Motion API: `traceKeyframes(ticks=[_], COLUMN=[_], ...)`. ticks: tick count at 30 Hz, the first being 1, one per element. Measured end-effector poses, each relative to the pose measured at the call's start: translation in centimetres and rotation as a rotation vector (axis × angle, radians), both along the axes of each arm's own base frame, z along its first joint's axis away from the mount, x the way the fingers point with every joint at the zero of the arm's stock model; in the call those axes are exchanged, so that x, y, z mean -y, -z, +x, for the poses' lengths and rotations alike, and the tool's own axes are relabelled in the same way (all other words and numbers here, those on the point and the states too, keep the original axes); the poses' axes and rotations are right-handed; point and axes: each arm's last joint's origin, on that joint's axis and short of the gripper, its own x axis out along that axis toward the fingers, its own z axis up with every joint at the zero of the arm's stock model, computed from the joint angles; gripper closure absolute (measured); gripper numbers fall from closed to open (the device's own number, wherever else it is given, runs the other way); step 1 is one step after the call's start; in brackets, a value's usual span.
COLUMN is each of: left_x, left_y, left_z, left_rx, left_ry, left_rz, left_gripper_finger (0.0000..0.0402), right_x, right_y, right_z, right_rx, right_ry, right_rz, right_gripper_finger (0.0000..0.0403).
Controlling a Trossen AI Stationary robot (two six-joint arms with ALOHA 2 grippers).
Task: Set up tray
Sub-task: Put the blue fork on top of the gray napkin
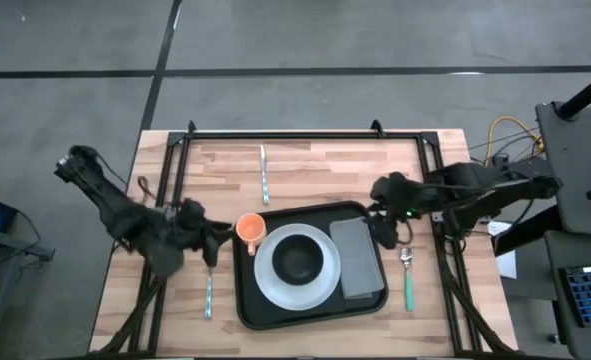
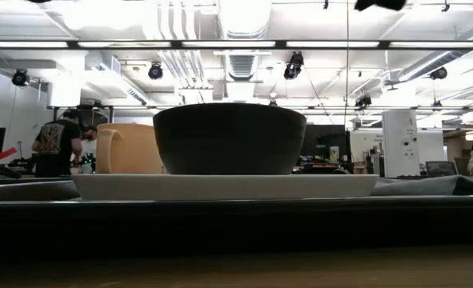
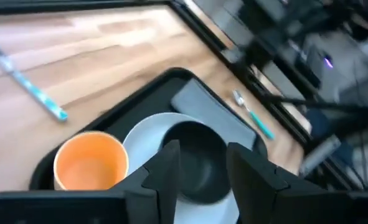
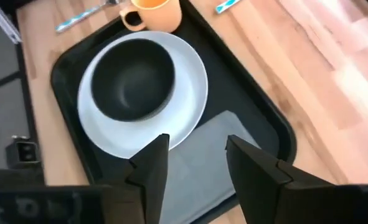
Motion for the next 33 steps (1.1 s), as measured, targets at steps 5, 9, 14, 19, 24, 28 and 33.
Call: traceKeyframes(ticks=[5, 9, 14, 19, 24, 28, 33], left_x=[2.4, 3.5, 3.7, 3.8, 4.2, 4.3, 4.0], left_y=[3.2, 5.0, 4.9, 5.3, 5.3, 6.2, 7.8], left_z=[1.6, 2.5, 1.4, 0.0, -0.2, -0.6, -0.9], left_rx=[-0.092, -0.181, -0.286, -0.494, -0.57, -0.698, -0.752], left_ry=[-0.081, -0.125, -0.194, -0.256, -0.236, -0.248, -0.297], left_rz=[-0.045, -0.036, -0.055, -0.235, -0.309, -0.382, -0.405], left_gripper_finger=[0.0332, 0.0361, 0.0364, 0.0345, 0.0316, 0.0295, 0.0284], right_x=[-0.9, -1.0, -1.1, -1.3, -1.2, -1.2, -1.3], right_y=[-0.4, -0.4, -0.2, -0.2, -0.2, -0.2, -0.2], right_z=[-1.7, -2.5, -2.8, -2.9, -2.9, -2.9, -2.9], right_rx=[0.015, -0.015, -0.054, -0.056, -0.053, -0.054, -0.056], right_ry=[0.013, 0.004, -0.007, -0.04, -0.043, -0.05, -0.067], right_rz=[-0.029, -0.038, -0.052, -0.072, -0.099, -0.103, -0.116], right_gripper_finger=[0.0253, 0.0247, 0.0239, 0.0234, 0.0234, 0.0234, 0.0234])
